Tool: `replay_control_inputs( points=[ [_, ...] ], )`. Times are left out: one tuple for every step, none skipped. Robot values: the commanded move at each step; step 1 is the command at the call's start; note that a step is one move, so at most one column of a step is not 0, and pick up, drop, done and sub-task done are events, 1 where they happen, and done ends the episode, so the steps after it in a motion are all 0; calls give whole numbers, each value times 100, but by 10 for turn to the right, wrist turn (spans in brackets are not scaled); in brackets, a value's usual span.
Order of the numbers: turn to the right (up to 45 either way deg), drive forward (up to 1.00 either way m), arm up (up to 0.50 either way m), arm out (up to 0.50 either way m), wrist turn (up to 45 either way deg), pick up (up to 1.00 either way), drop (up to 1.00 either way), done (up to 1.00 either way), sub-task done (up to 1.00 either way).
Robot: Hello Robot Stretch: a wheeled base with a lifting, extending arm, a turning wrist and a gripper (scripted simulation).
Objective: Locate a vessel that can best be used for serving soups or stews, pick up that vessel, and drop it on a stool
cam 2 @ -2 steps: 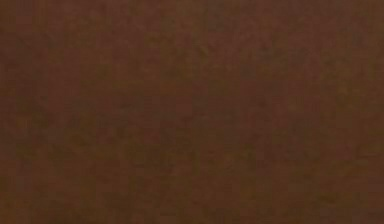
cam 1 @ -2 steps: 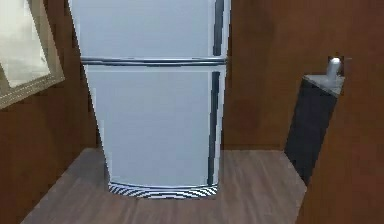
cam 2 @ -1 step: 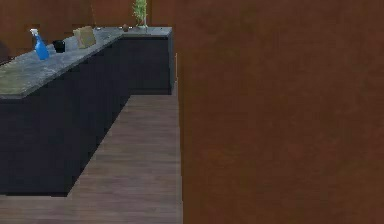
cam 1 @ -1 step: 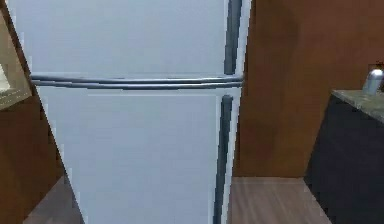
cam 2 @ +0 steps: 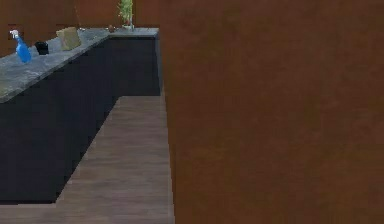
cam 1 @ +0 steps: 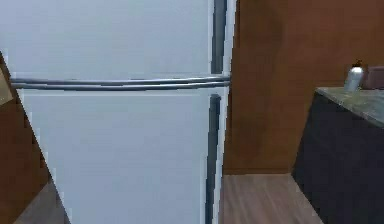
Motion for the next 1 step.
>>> replay_control_inputs(
  points=[
    [0,30,0,0,0,0,0,0,0]
  ],
)
